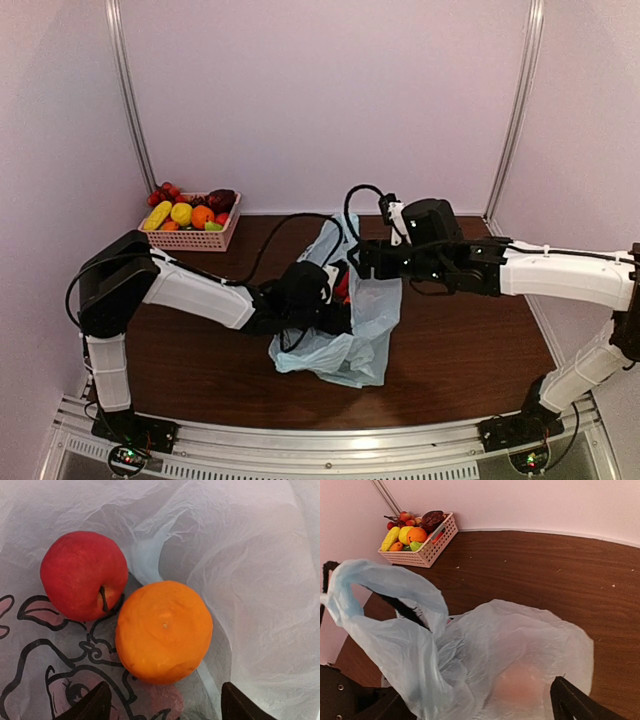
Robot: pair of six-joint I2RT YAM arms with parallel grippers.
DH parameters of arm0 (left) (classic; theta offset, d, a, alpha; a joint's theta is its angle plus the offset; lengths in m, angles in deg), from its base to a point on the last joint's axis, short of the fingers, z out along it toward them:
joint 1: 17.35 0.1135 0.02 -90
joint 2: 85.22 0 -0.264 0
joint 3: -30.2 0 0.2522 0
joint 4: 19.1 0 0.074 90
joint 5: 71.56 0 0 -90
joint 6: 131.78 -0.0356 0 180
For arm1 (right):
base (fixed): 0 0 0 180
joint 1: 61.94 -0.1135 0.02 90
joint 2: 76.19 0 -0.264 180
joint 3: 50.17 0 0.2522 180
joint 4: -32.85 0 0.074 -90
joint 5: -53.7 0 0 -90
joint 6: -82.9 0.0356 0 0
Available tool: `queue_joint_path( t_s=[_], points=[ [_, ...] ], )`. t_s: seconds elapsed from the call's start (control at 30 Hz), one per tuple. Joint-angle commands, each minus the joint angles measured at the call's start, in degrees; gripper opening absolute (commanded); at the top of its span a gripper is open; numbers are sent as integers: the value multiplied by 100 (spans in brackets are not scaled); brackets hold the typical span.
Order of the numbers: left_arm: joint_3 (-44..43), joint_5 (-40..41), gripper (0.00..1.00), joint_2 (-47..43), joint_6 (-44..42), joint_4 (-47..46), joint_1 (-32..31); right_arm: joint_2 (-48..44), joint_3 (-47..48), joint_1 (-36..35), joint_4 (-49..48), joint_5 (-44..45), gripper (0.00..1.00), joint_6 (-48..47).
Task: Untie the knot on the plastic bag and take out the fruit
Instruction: Reach into the gripper of the takeout bag, then adjust the takeout bag at the center of the board.
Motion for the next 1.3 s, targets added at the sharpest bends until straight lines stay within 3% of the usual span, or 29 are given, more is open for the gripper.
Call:
queue_joint_path(
  t_s=[0.0, 0.13, 0.37, 0.77, 1.1, 1.27],
  points=[
    [54, -13, 76, -130, -9, -288, 44, -141, -68, 178, 1056, 1194, 98, 64],
    [29, 13, 76, -144, -19, -238, 40, -220, -369, 404, 991, 993, 99, 122],
    [-1, 4, 77, -151, -34, -223, 42, 163, -1005, 963, -56, -370, 98, 306],
    [-187, -14, 79, 13, -192, -228, 55, 1221, -1061, 1058, -1071, -1478, 50, 116],
    [-295, -140, 81, 254, -201, -285, 174, 1817, -1037, 1010, -1515, -2553, 20, 155],
    [-451, -146, 81, 448, -253, -148, 173, 1825, -1093, 970, -1575, -2685, 14, 206]
  ],
)
